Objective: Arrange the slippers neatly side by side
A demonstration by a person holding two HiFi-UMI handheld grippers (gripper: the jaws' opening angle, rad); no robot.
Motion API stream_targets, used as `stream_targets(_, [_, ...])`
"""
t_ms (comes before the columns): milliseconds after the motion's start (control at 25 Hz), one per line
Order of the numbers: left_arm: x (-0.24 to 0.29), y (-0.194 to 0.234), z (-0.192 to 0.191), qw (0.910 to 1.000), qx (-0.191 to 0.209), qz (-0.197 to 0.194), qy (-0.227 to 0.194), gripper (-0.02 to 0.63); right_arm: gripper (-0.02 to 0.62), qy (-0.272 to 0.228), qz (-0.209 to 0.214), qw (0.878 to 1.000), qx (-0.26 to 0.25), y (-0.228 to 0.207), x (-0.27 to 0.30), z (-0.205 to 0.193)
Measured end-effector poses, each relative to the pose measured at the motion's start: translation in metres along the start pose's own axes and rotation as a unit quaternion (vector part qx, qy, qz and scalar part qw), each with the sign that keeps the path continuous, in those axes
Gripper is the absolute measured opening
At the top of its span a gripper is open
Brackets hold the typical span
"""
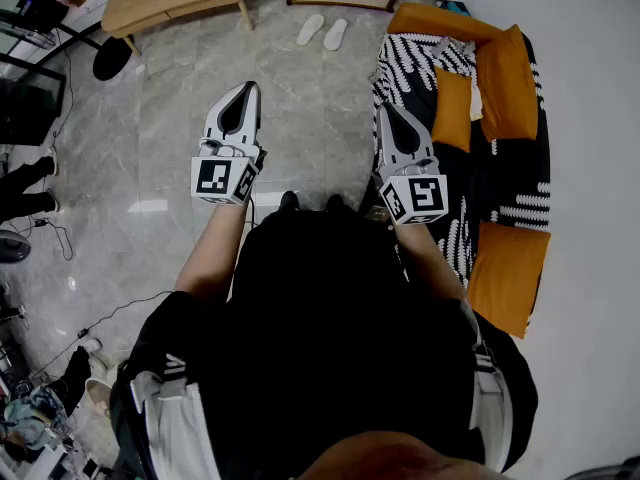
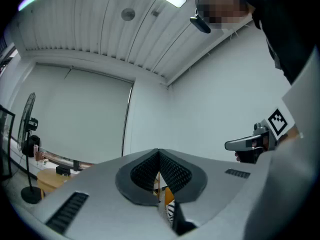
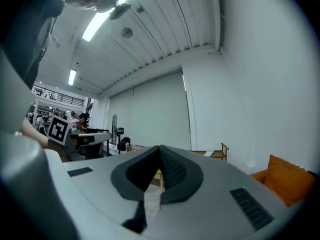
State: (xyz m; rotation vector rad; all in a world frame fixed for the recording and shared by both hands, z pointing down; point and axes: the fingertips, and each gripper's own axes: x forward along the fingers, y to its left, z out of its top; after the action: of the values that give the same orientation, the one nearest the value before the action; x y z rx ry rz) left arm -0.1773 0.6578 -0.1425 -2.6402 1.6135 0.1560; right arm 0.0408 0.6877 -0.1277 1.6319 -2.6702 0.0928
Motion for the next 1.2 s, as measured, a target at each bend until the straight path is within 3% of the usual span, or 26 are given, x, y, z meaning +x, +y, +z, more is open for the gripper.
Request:
stream_targets(320, [0.002,0.0,0.003,0.9996,0.019,0.018,0.003,0.014,0.032,-0.008,0.013,1.0,-0.008,-0.005,0.003,0.004])
stream_targets(400, [0.001,-0.003,0.002,0.9997,0.017,0.017,0.005,0.014,0.032,-0.016,0.011,1.0,0.006,-0.01,0.002,0.005])
stream_targets(560, [0.004,-0.017,-0.003,0.9998,0.007,0.017,0.011,0.015,0.032,-0.045,0.048,0.997,0.043,-0.015,-0.004,0.008])
stream_targets(920, [0.027,-0.053,-0.005,0.9999,-0.002,-0.009,0.009,0.014,0.031,-0.039,0.058,0.997,0.021,-0.043,-0.016,0.004])
stream_targets(1200, [0.032,-0.07,-0.022,0.9996,-0.018,-0.004,0.02,0.015,0.032,-0.033,0.036,0.995,0.092,-0.077,-0.025,-0.002])
